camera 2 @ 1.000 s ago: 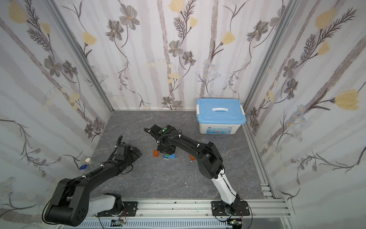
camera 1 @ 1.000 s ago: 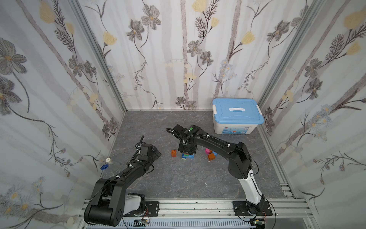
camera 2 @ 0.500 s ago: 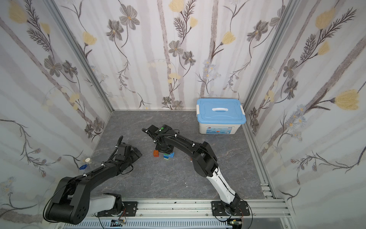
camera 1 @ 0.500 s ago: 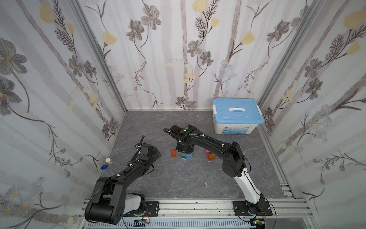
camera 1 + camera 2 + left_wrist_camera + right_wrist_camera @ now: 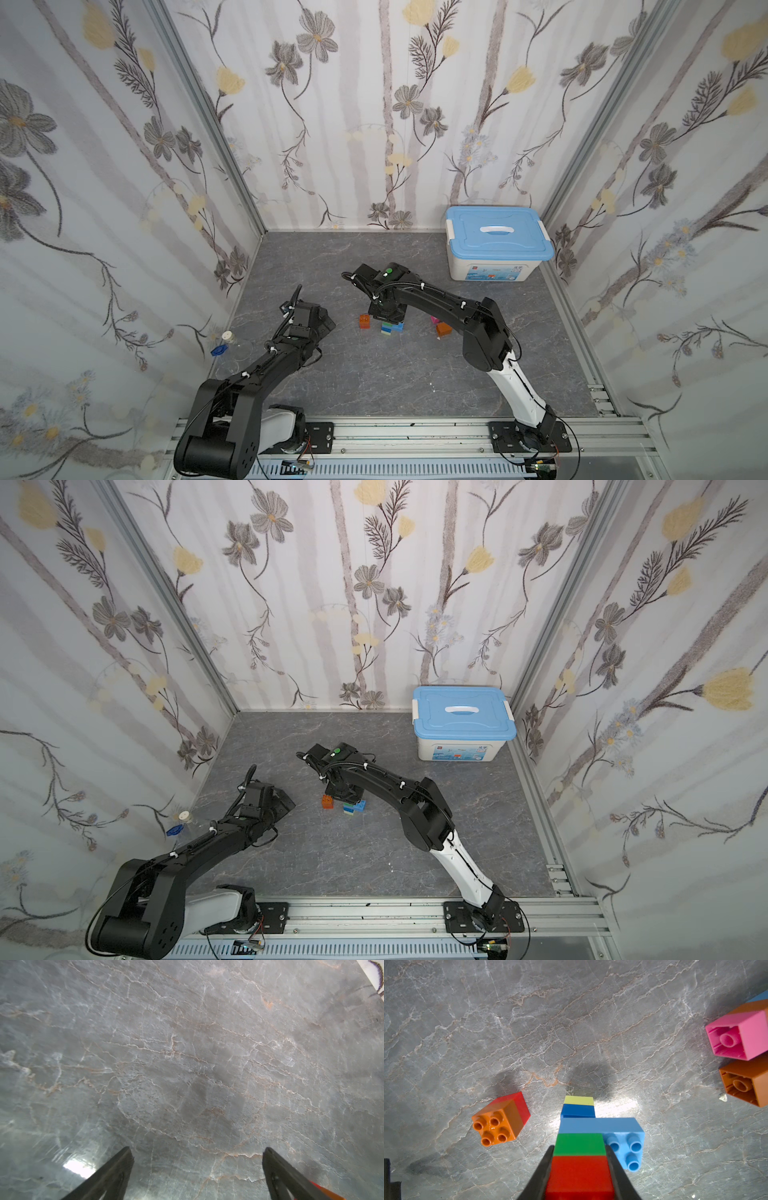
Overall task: Assemble the letter h with lego
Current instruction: Assemble the lego brick with the lego brick, then pick up the lego brick from the center of the board.
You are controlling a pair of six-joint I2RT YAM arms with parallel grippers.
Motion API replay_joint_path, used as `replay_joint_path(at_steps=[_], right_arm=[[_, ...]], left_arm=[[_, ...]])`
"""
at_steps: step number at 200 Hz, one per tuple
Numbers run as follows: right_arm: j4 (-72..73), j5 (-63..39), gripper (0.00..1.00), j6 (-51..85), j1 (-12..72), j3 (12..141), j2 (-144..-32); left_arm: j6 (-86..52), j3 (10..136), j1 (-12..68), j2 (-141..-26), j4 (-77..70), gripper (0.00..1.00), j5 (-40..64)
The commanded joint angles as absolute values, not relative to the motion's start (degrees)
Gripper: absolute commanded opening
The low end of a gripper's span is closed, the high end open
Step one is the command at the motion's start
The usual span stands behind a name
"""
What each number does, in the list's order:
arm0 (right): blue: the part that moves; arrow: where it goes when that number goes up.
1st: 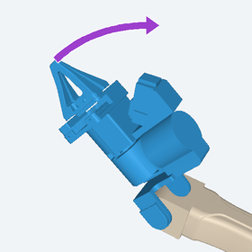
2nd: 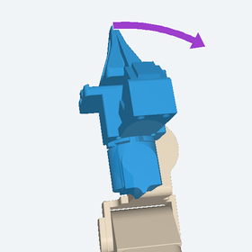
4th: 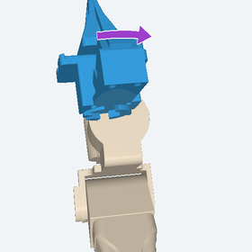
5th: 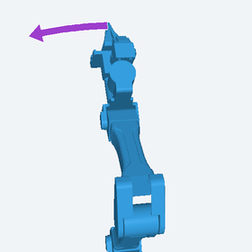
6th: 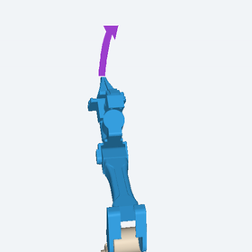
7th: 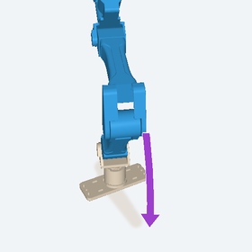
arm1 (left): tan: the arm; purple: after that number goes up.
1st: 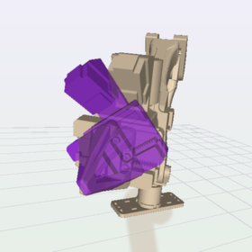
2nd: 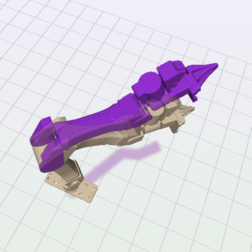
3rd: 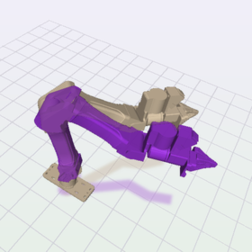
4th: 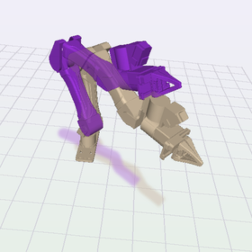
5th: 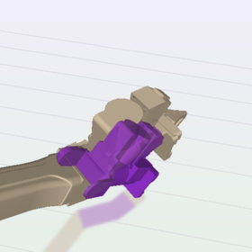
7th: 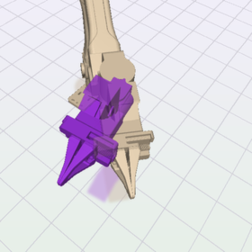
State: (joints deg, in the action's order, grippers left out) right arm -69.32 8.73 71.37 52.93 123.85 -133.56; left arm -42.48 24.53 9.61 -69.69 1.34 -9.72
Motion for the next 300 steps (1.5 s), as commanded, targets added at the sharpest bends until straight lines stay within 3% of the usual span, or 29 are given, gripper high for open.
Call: replay_joint_path(at_steps=[1,48,105,160,187,234,300], right_arm=[[-72.5,10.8,0.20,74.5,52.9,123.2,-135.5],[-70.8,5.7,0.19,75.2,53.4,124.0,-138.4],[-75.3,8.5,0.19,71.2,54.0,124.0,-140.0],[-64.4,3.3,0.14,67.6,54.1,109.0,-141.8],[-63.4,3.5,0.14,66.0,53.6,107.9,-141.5],[-66.0,5.0,0.14,60.0,51.2,108.2,-131.9],[-67.5,6.8,0.15,53.0,49.4,100.0,-114.7]], left_arm=[[-43.6,24.5,9.5,-68.6,2.3,1.00,-11.9],[-43.7,24.2,9.6,-67.5,2.7,1.00,-12.5],[-43.7,24.3,9.5,-67.8,2.5,1.00,-12.2],[-41.6,24.8,9.5,-69.8,-0.2,1.00,-7.7],[-40.5,25.5,9.6,-71.0,-2.1,1.00,-3.2],[-38.2,22.4,11.7,-68.6,-14.1,1.00,5.2],[-35.0,28.7,18.2,-70.9,-8.5,0.99,5.6]])
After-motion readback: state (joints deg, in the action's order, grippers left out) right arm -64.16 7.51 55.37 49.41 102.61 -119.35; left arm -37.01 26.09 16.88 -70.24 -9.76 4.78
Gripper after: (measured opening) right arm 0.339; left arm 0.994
